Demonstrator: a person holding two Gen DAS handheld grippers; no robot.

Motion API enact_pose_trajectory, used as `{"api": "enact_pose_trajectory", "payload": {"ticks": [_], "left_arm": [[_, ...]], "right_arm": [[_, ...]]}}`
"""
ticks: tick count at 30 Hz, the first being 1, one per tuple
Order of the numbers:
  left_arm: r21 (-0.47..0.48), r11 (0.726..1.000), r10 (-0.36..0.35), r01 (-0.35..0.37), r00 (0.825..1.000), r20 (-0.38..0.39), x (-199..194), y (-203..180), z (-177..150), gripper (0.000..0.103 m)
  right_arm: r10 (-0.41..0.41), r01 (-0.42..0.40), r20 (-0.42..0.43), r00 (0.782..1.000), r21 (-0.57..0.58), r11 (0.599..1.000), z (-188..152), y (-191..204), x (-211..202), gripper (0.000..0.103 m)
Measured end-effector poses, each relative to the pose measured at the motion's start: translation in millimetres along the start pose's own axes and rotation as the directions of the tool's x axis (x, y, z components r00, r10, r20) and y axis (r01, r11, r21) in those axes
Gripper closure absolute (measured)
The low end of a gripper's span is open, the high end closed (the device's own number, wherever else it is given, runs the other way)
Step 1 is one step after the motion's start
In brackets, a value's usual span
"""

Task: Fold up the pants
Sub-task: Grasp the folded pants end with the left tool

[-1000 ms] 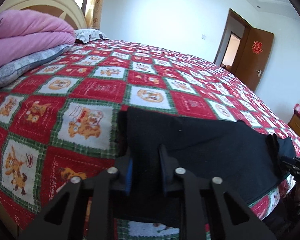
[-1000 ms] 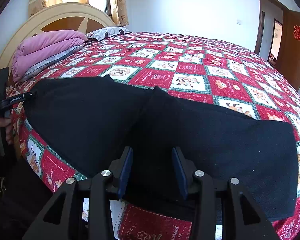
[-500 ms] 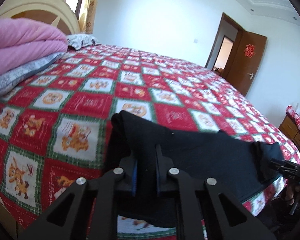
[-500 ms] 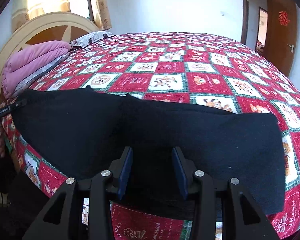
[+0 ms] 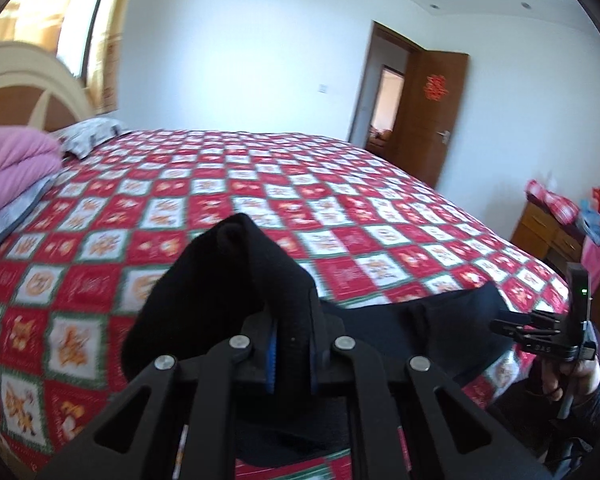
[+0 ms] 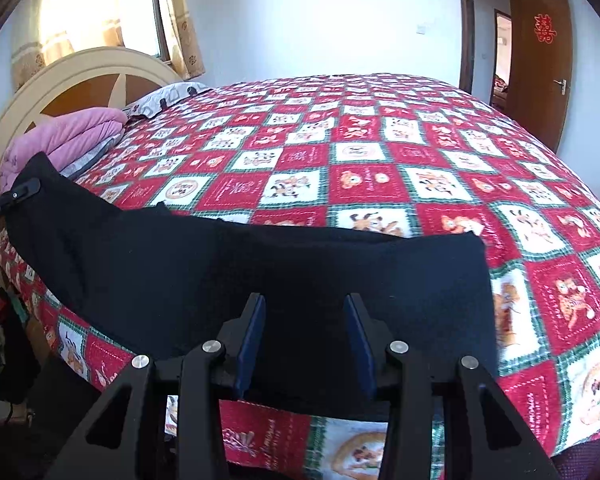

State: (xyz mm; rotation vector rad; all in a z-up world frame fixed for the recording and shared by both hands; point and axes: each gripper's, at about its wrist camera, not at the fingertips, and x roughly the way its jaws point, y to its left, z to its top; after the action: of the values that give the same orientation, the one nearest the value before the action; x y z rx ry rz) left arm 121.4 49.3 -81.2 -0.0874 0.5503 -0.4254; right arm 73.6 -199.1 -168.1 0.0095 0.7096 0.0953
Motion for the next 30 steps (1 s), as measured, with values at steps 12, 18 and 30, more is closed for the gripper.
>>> {"api": "enact_pose_trajectory", "payload": {"ticks": [12,18,30], "left_arm": [[0.162,0.972,-0.163,0.173,0.984,-0.076,33,-111,28,0.092],[0.23,0.942,-0.207,0.243,0.963,-0.172,76,-171,24,0.092],[0.332,0.879,-0.238,0.344,0.917,-0.32,131,-272,8,0.092]], "right_arm": [[-0.122,0.124,-0.026,0.992,0.167,0.978,2,-64,-2,0.06],[-0.156,0.16,-0.037,0.987,0.251,0.955,-4,-97,-15,0.06],[-0.193,0.195,-0.046,0.98,0.401,0.895,-17,-148,-17,0.06]]}}
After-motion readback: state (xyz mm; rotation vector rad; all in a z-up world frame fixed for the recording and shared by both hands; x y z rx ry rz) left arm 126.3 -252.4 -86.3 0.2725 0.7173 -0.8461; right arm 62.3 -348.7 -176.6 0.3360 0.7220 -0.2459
